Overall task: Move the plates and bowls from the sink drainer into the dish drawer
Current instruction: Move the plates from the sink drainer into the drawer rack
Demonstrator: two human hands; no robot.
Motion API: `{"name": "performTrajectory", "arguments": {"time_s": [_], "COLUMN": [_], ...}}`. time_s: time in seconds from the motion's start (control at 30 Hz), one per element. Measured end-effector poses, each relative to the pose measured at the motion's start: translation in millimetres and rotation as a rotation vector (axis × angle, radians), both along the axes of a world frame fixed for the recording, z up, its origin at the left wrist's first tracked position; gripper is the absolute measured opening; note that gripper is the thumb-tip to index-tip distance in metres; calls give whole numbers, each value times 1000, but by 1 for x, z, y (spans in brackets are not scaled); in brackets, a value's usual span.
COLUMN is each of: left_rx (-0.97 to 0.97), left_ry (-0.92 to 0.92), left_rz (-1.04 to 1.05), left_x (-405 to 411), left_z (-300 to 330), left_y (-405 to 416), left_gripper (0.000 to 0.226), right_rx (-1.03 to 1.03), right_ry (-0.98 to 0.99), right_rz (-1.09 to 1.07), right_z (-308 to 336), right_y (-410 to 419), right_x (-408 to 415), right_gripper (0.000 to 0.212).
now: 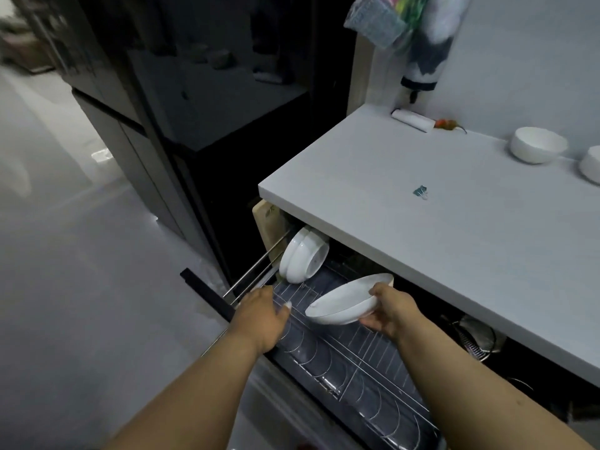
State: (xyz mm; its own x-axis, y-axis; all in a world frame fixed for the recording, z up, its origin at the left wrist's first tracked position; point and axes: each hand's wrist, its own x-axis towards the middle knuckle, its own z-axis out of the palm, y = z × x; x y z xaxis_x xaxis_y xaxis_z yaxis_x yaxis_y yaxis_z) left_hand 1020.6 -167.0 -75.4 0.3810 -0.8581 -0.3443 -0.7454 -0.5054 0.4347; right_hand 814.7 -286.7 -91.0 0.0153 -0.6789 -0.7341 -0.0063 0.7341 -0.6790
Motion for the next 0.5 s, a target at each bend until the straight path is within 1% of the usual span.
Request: {"name": "performTrajectory", "arguments": {"time_s": [0.07, 0.17, 0.2, 0.27, 0.33, 0.43, 0.5], "left_rx": [35, 83, 94, 117, 139, 150, 172], "left_ry": [-3, 5, 8, -7, -67, -159, -192], "left_rz": [-26, -60, -70, -100, -148, -217, -239], "left_x": [6, 14, 17, 20, 22, 26, 27], "left_z": [-10, -28, -33, -42, -47, -51, -53], "left_y": [-11, -24, -27, -32, -35, -38, -38], "left_gripper": [59, 57, 55, 57, 61, 64, 64], "right_rx": [-9, -25, -29, -42, -49, -58, -50], "right_ry": [19, 33, 43, 53, 52, 79, 112], "right_rz": [6, 13, 19, 33, 45, 82, 101], "right_z": [-8, -18, -22, -31, -39, -48, -54], "right_y": [-13, -29, -34, -43, -52, -64, -71], "right_x": [10, 24, 28, 37, 45, 59, 68], "right_gripper": [41, 29, 28, 36, 43, 45, 43]}}
